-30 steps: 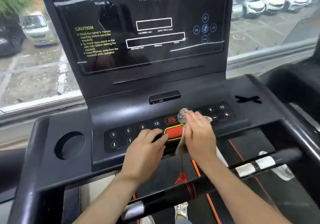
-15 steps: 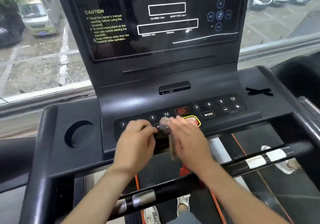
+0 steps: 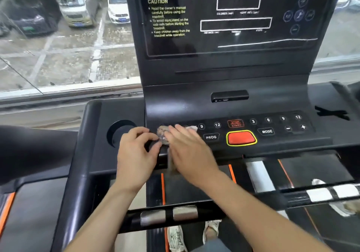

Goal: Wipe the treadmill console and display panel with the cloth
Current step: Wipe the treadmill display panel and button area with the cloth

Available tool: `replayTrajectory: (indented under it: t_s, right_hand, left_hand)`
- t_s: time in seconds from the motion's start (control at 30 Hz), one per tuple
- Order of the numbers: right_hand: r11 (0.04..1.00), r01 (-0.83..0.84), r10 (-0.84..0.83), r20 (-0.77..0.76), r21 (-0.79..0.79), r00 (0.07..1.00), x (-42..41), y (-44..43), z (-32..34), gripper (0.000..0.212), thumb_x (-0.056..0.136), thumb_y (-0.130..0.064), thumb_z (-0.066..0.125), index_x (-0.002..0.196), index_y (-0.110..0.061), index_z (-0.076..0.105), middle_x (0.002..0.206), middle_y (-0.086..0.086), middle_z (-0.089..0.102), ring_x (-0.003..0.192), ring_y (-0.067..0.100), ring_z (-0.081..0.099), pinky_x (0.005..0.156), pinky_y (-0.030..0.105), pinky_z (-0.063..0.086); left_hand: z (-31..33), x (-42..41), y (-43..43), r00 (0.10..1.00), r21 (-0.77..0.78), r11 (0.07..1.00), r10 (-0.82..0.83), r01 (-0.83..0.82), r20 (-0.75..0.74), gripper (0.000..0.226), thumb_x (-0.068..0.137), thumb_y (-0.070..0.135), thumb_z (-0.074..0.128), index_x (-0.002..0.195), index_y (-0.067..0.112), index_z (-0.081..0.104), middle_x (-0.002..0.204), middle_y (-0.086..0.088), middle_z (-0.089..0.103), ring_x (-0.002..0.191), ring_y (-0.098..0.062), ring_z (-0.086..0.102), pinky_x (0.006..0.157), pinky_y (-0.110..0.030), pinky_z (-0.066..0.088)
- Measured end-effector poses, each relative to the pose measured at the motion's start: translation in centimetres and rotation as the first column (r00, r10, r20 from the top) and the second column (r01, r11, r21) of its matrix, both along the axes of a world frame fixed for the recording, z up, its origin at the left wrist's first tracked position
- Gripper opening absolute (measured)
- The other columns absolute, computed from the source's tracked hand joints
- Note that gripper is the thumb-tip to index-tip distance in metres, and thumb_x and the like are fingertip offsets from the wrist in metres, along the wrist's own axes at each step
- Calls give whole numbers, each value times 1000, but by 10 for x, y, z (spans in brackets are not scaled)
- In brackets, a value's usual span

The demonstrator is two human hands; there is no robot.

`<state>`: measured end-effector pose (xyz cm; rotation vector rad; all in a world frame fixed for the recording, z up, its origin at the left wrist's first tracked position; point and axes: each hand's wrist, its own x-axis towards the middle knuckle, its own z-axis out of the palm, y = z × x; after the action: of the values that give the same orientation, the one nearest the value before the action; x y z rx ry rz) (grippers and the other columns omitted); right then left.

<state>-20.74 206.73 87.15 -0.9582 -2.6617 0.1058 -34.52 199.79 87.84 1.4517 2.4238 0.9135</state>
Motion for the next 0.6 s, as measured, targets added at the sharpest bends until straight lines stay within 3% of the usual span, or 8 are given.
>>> replayTrajectory:
  t_s: [0.07,0.13,0.2,0.27,0.33,0.4,0.5,0.6]
  right_hand:
    - [997,77,-78,55,18,995,33,22,-3,44,82,-15,45,123,-10,60,122,6,63,115,28,56,98,41,43]
    - [938,345,-345,32,1,938,54,51,-3,50,85,-20,36,127,-4,59,126,13,62,119,32,56,100,44,42]
    - [885,466,-466,-5,-10,885,32,52,-6,55,89,-24,30,129,2,57,129,19,60,122,35,55,103,45,41]
    - [943,331,-333,-29,-42,943,-14,23,-10,53,91,-25,32,131,1,55,134,17,57,126,34,52,107,44,38]
    - [996,71,-71,3,-44,997,-34,-13,-14,51,92,-24,32,135,-3,51,139,13,53,131,31,46,111,42,35]
    - [994,-93,92,-20,-58,996,-22,-15,-11,49,91,-22,35,135,-8,51,140,8,53,131,27,47,110,42,37]
    - [1000,-12,11,-109,-6,994,-1,13,-6,41,86,-20,47,123,-23,63,128,-8,61,114,20,52,91,41,46]
    - [990,114,-129,-204,-83,970,-35,49,3,36,83,-13,57,113,-30,67,114,-4,55,100,22,43,79,37,39]
  left_hand:
    - [1,-3,-5,995,-11,999,32,-31,96,16,83,26,74,99,25,72,105,11,54,96,-10,51,81,-21,34]
    - [1,-3,-8,980,-40,997,69,-63,185,17,85,29,71,102,31,70,103,17,51,85,-1,51,76,-18,35]
    - [1,-3,-9,978,-30,998,66,-61,198,17,85,28,71,101,33,69,103,20,53,82,2,53,75,-16,37]
    - [2,-4,-9,974,-4,997,78,-79,214,16,84,24,72,96,33,70,99,19,58,81,2,55,76,-19,44]
    - [3,-8,-11,954,9,992,116,-124,276,15,82,18,72,83,32,66,88,17,63,77,-1,58,75,-17,46]
    - [3,-13,-15,935,23,993,102,-116,338,19,80,12,73,77,30,66,82,17,65,77,-1,60,74,-14,46]
    - [1,-16,-21,935,91,995,14,-50,354,26,79,3,73,83,28,70,87,19,67,81,-4,63,76,-12,48]
    - [-1,-18,-21,925,113,991,20,-68,378,28,77,3,76,88,28,70,83,14,67,78,-5,63,77,-16,50]
